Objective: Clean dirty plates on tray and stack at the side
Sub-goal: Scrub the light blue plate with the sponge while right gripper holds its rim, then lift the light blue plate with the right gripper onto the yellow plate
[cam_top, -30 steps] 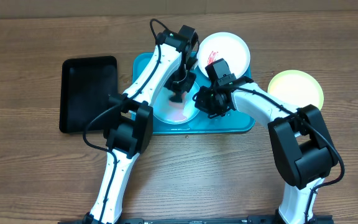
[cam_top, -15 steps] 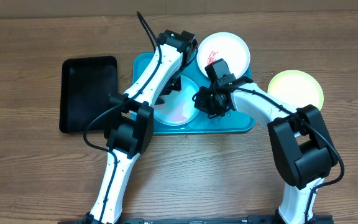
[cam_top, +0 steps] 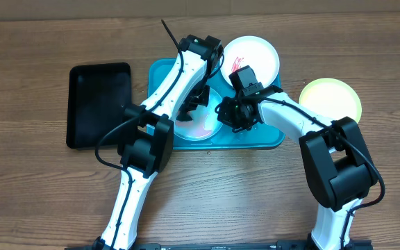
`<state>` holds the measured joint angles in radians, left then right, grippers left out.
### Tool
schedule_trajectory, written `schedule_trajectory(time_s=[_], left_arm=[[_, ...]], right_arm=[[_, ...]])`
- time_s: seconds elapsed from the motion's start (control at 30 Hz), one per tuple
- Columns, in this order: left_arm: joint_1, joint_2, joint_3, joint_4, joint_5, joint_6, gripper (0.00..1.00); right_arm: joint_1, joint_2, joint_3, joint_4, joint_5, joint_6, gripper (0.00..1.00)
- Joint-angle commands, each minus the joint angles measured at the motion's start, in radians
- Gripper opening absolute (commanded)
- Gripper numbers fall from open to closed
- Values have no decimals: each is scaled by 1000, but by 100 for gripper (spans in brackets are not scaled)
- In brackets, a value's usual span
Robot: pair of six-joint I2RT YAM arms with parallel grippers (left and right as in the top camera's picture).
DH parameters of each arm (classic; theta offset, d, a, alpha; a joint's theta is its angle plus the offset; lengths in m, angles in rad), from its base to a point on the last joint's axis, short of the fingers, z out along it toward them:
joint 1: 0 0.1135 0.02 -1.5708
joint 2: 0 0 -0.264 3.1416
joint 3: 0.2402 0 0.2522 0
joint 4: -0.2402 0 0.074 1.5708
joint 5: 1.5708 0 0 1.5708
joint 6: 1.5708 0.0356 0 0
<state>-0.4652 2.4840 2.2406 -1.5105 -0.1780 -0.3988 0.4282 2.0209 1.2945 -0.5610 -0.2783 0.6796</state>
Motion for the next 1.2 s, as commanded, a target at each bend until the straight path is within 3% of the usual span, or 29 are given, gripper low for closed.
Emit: schedule_trajectory(time_s=[0.0,0.47,0.7,0.87,1.17], left_arm=[[-5,16,-59,10,13,-6,4],[4,16,-111,154,11,11,4],[62,16,216,-12,35,29,4],[100,16,470,-119,84,29,4],[121,16,530,-145,94,17,4]], right_arm=[[5,4,8,4,-5,-7,4],[5,4,8,3,-10,-7,4],[5,-2,15,-20,-11,-8,4],[5,-50,68,-115,29,-113,4],[5,-229,153,-387,388,-160,4]])
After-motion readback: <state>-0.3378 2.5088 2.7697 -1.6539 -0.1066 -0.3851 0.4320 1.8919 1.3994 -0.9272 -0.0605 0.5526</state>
